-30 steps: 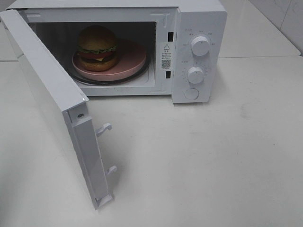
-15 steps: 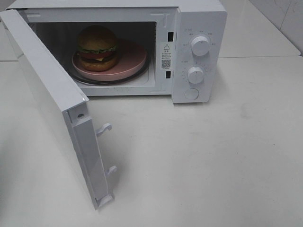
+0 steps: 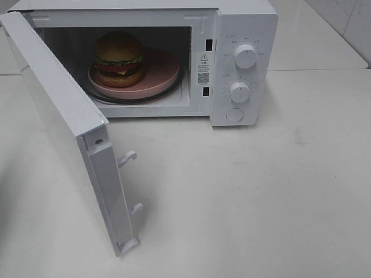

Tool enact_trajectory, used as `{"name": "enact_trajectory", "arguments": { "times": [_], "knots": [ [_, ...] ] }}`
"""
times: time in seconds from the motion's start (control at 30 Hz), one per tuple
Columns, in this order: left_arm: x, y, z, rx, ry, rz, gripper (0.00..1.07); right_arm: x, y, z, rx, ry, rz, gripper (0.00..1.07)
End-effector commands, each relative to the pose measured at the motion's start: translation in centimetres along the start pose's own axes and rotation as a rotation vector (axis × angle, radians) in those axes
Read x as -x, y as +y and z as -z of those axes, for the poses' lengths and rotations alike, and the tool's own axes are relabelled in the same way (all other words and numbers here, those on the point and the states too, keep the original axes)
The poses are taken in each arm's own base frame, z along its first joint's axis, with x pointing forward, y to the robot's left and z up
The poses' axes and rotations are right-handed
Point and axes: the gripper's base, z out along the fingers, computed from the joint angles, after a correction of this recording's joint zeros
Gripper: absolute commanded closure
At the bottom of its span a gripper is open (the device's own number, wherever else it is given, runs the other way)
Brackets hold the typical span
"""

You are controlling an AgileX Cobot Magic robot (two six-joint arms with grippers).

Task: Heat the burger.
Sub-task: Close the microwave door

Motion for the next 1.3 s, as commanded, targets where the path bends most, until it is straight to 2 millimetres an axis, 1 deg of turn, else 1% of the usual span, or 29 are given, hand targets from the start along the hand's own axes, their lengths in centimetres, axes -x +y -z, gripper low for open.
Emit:
{"name": "enact_trajectory", "arguments": {
  "times": [0.03, 0.1, 0.13, 0.17, 0.23, 0.27, 0.47, 0.53, 0.57, 0.6, 0.63, 0.67, 0.7, 0.73, 0.8, 0.83, 0.87, 0.9, 0.93, 1.0, 1.03, 1.07, 1.1, 1.13, 1.17, 1.2, 1.23, 1.27, 1.3],
  "knots": [
    [-0.6, -0.7, -0.9, -0.071, -0.005, -0.014, 1.07, -0.2, 0.0, 0.3, -0.002, -0.035, -0.016, 0.32],
    [-1.3, -1.5, -1.8, -0.154, 0.001, -0.009, 1.07, -0.2, 0.0, 0.3, -0.002, -0.035, -0.016, 0.32],
    [-1.3, -1.5, -1.8, -0.154, 0.001, -0.009, 1.07, -0.2, 0.0, 0.3, -0.002, -0.035, -0.016, 0.32],
    [-1.9, -2.0, -2.4, -0.212, 0.004, 0.0, 1.07, -0.2, 0.0, 0.3, -0.002, -0.035, -0.016, 0.32],
    [-2.0, -2.2, -2.6, -0.234, 0.0, 0.012, 1.07, -0.2, 0.0, 0.3, -0.002, -0.035, -0.016, 0.32],
    [-2.4, -2.7, -3.0, -0.282, -0.006, 0.014, 1.07, -0.2, 0.0, 0.3, -0.002, -0.035, -0.016, 0.32],
    [-3.5, -3.4, -4.0, -0.349, -0.013, 0.022, 1.07, -0.2, 0.0, 0.3, -0.002, -0.035, -0.016, 0.32],
    [-3.6, -4.4, -4.4, -0.395, -0.022, 0.004, 1.07, -0.2, 0.0, 0.3, -0.002, -0.035, -0.016, 0.32],
    [-3.6, -4.4, -4.4, -0.395, -0.022, 0.004, 1.07, -0.2, 0.0, 0.3, -0.002, -0.035, -0.016, 0.32],
    [-3.8, -5.7, -4.7, -0.441, -0.008, -0.038, 1.07, -0.2, 0.0, 0.3, -0.002, -0.035, -0.016, 0.32],
    [-4.0, -6.2, -4.8, -0.447, 0.0, -0.043, 1.07, -0.2, 0.0, 0.3, -0.002, -0.035, -0.016, 0.32],
    [-4.0, -6.2, -4.8, -0.447, 0.0, -0.043, 1.07, -0.2, 0.0, 0.3, -0.002, -0.035, -0.016, 0.32],
    [-4.3, -6.9, -5.1, -0.433, 0.01, -0.019, 1.07, -0.2, 0.0, 0.3, -0.002, -0.035, -0.016, 0.32],
    [-4.3, -6.9, -5.1, -0.433, 0.01, -0.019, 1.07, -0.2, 0.0, 0.3, -0.002, -0.035, -0.016, 0.32],
    [-4.6, -8.3, -5.0, -0.43, 0.008, 0.0, 1.07, -0.2, 0.0, 0.3, -0.002, -0.035, -0.016, 0.32],
    [-4.6, -8.3, -5.0, -0.43, 0.008, 0.0, 1.07, -0.2, 0.0, 0.3, -0.002, -0.035, -0.016, 0.32],
    [-4.8, -9.1, -4.9, -0.438, -0.007, -0.007, 1.07, -0.2, 0.0, 0.3, -0.002, -0.035, -0.016, 0.32],
    [-5.0, -9.5, -4.9, -0.441, -0.006, -0.011, 1.07, -0.2, 0.0, 0.3, -0.002, -0.035, -0.016, 0.32],
    [-5.0, -9.5, -4.9, -0.441, -0.006, -0.011, 1.07, -0.2, 0.0, 0.3, -0.002, -0.035, -0.016, 0.32],
    [-5.3, -10.6, -5.1, -0.441, 0.0, -0.004, 1.07, -0.2, 0.0, 0.3, -0.002, -0.035, -0.016, 0.32],
    [-5.3, -10.6, -5.1, -0.441, 0.0, -0.004, 1.07, -0.2, 0.0, 0.3, -0.002, -0.035, -0.016, 0.32],
    [-5.4, -11.4, -5.2, -0.451, 0.004, 0.006, 1.07, -0.2, 0.0, 0.3, -0.002, -0.035, -0.016, 0.32],
    [-5.4, -11.4, -5.2, -0.451, 0.004, 0.006, 1.07, -0.2, 0.0, 0.3, -0.002, -0.035, -0.016, 0.32],
    [-5.4, -12.3, -5.3, -0.466, 0.006, 0.014, 1.07, -0.2, 0.0, 0.3, -0.002, -0.035, -0.016, 0.32],
    [-5.4, -12.8, -5.4, -0.469, 0.007, 0.021, 1.07, -0.2, 0.0, 0.3, -0.002, -0.035, -0.016, 0.32],
    [-5.4, -12.8, -5.4, -0.469, 0.007, 0.021, 1.07, -0.2, 0.0, 0.3, -0.002, -0.035, -0.016, 0.32],
    [-5.3, -13.5, -5.7, -0.459, 0.008, 0.042, 1.07, -0.2, 0.0, 0.3, -0.002, -0.035, -0.016, 0.32],
    [-5.3, -13.5, -5.7, -0.459, 0.008, 0.042, 1.07, -0.2, 0.0, 0.3, -0.002, -0.035, -0.016, 0.32],
    [-5.3, -14.2, -5.8, -0.452, 0.012, 0.061, 1.07, -0.2, 0.0, 0.3, -0.002, -0.035, -0.016, 0.32]
  ]
}}
